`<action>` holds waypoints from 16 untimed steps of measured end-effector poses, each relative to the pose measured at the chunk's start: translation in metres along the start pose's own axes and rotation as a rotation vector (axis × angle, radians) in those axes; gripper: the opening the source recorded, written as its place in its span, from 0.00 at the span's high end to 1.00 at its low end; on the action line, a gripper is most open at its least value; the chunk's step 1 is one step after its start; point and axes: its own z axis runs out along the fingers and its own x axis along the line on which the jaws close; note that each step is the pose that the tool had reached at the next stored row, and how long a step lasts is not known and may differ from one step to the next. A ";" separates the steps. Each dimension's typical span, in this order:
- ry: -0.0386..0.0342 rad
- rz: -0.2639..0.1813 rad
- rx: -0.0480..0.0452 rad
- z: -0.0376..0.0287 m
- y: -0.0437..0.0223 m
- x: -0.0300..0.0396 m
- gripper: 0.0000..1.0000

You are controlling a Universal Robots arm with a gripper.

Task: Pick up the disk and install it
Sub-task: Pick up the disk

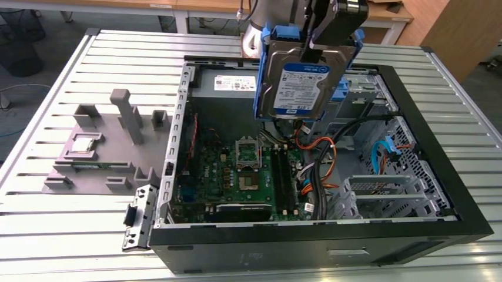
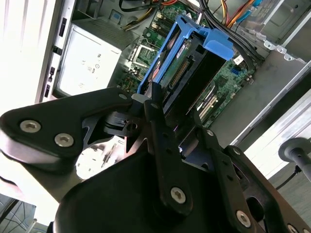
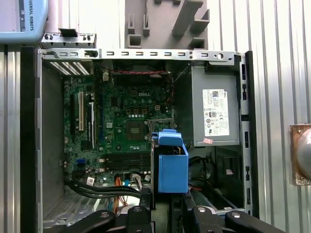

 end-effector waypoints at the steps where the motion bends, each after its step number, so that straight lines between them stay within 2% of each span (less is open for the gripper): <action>1: 0.0000 0.000 0.0000 0.0000 0.0000 0.0005 0.65; 16: -0.0002 0.000 0.0000 -0.0010 -0.0004 0.0088 0.65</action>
